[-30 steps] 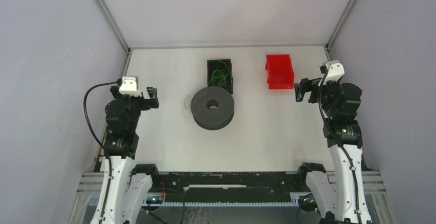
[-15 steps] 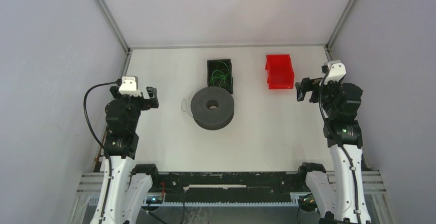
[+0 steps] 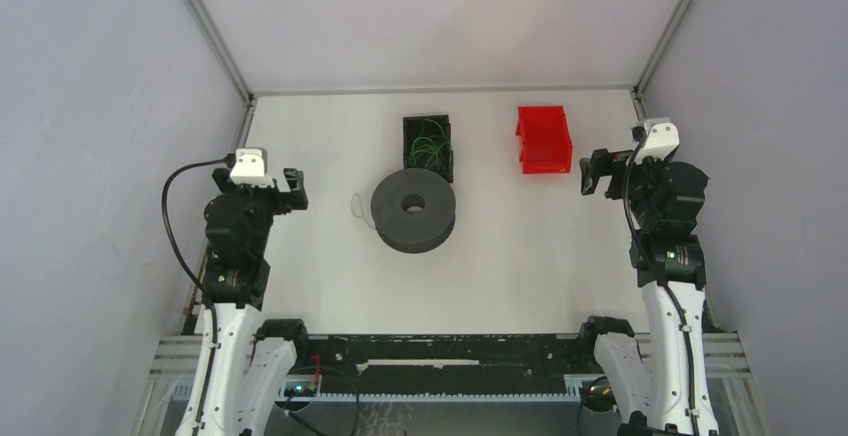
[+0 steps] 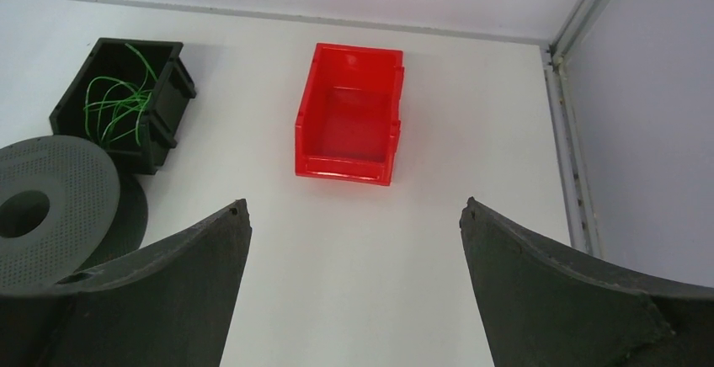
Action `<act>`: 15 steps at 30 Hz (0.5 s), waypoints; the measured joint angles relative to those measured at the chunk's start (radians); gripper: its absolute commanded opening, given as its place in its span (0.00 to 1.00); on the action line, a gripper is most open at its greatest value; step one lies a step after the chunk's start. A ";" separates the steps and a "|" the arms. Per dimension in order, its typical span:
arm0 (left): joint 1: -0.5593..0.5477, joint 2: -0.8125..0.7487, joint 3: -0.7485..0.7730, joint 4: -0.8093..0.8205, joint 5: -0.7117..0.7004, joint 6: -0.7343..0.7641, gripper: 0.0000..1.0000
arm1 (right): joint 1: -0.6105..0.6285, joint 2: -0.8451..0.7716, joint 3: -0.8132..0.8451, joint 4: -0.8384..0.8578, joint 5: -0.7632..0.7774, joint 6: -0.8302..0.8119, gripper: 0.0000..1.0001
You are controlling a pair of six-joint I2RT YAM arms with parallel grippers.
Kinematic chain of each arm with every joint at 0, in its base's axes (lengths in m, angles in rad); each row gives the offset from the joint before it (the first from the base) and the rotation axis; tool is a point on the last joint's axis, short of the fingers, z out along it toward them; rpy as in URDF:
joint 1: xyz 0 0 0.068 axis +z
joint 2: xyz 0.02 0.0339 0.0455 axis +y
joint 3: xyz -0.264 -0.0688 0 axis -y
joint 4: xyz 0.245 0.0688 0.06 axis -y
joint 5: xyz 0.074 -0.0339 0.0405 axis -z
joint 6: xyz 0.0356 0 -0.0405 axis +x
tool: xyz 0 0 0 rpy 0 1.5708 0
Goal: Wrap the cables
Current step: Reset both arms
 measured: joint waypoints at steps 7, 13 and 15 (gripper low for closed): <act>0.000 0.010 0.000 0.000 -0.007 0.000 1.00 | -0.001 0.000 0.000 0.013 0.071 0.018 1.00; 0.000 0.011 0.000 0.000 -0.010 0.000 1.00 | -0.001 0.000 0.000 0.011 -0.025 0.014 1.00; 0.000 0.011 0.000 0.001 -0.010 0.000 1.00 | 0.000 0.000 0.000 0.010 -0.058 0.014 1.00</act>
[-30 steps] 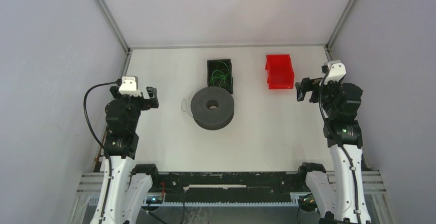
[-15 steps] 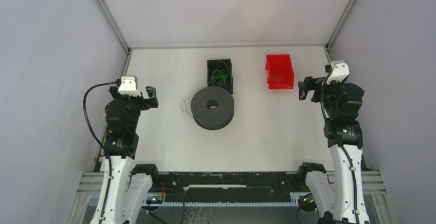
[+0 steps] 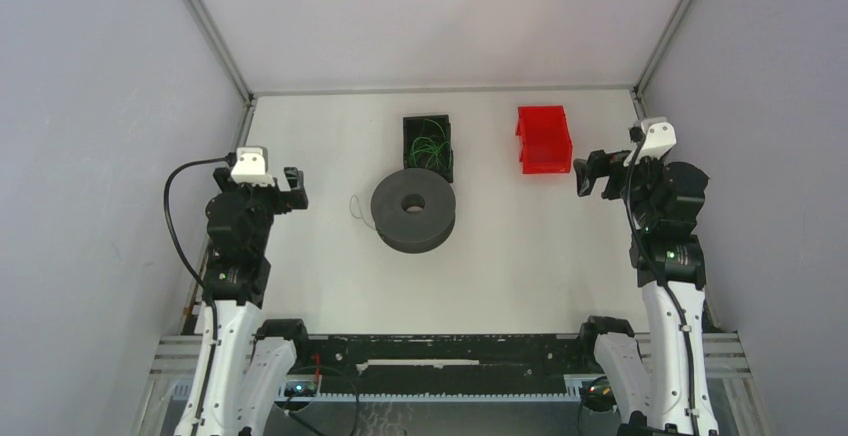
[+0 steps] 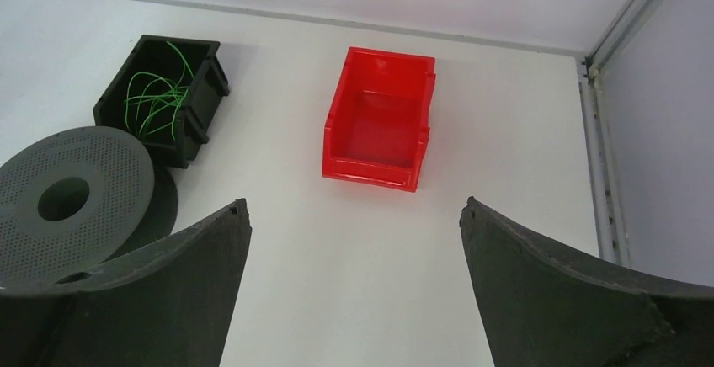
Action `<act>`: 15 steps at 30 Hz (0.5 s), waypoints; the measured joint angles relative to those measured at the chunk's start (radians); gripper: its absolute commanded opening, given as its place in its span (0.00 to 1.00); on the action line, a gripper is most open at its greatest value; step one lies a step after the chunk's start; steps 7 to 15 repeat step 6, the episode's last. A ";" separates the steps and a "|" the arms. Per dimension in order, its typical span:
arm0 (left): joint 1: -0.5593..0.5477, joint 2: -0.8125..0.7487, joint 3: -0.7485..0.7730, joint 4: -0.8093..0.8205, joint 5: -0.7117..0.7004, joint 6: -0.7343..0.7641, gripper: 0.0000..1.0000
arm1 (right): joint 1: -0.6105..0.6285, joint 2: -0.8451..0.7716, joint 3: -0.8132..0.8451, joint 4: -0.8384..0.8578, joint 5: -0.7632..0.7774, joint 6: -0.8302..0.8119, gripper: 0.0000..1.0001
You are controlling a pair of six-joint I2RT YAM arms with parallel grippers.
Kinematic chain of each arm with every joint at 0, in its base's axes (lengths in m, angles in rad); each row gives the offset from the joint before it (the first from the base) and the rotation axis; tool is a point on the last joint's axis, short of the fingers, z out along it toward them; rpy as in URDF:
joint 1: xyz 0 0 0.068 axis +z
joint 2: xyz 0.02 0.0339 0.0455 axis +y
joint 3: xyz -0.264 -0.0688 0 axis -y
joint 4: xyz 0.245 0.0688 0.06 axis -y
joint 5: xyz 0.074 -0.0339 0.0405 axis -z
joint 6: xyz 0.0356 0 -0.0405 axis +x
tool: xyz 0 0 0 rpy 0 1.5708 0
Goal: Wrap the cables
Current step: Reset both arms
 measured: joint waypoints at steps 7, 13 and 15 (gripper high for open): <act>0.000 0.000 0.000 0.000 -0.006 0.000 1.00 | 0.000 0.000 0.000 0.000 -0.007 0.001 1.00; 0.000 0.000 0.000 0.000 -0.006 0.000 1.00 | 0.000 0.000 0.000 0.000 -0.007 0.001 1.00; 0.000 0.000 0.000 0.000 -0.006 0.000 1.00 | 0.000 0.000 0.000 0.000 -0.007 0.001 1.00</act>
